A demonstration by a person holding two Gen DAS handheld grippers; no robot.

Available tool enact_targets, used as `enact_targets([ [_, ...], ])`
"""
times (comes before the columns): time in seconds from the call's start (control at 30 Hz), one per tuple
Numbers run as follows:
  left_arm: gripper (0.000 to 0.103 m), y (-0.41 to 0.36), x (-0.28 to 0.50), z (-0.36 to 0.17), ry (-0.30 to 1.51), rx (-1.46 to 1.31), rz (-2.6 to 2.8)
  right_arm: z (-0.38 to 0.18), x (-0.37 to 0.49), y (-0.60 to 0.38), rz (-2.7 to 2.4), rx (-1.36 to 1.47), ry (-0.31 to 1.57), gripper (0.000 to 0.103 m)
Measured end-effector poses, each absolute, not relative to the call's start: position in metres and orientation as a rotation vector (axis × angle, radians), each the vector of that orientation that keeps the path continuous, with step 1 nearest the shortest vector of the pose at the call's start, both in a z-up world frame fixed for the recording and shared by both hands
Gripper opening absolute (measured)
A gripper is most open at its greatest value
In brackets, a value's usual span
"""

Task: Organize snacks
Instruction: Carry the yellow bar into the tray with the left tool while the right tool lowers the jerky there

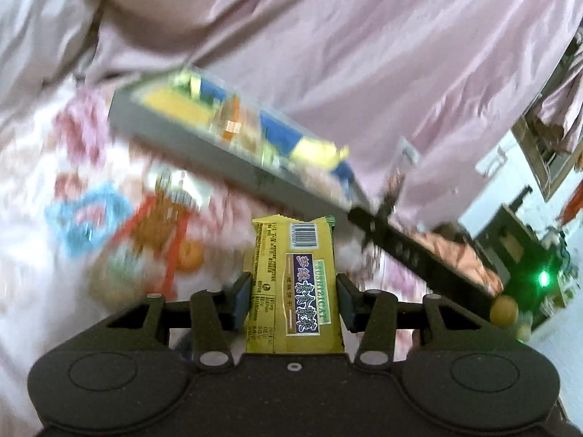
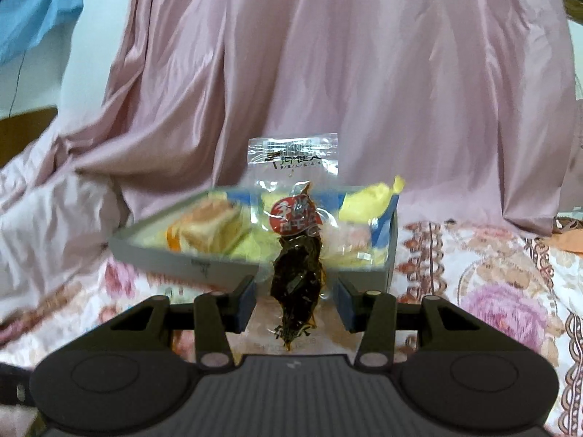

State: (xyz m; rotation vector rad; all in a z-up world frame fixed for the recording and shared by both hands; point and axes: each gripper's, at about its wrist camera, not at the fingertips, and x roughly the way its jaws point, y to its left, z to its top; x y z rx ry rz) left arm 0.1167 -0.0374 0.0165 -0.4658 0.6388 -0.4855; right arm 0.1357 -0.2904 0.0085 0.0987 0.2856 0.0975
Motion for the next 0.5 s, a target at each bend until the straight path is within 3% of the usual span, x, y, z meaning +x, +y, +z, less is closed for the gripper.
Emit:
enact_targets([
  [0.5,0.050,-0.081,0.218,0.077,0.426,-0.424,-0.395,0.019,0.165,-0.321,0.011,0.174,0.137,0.051],
])
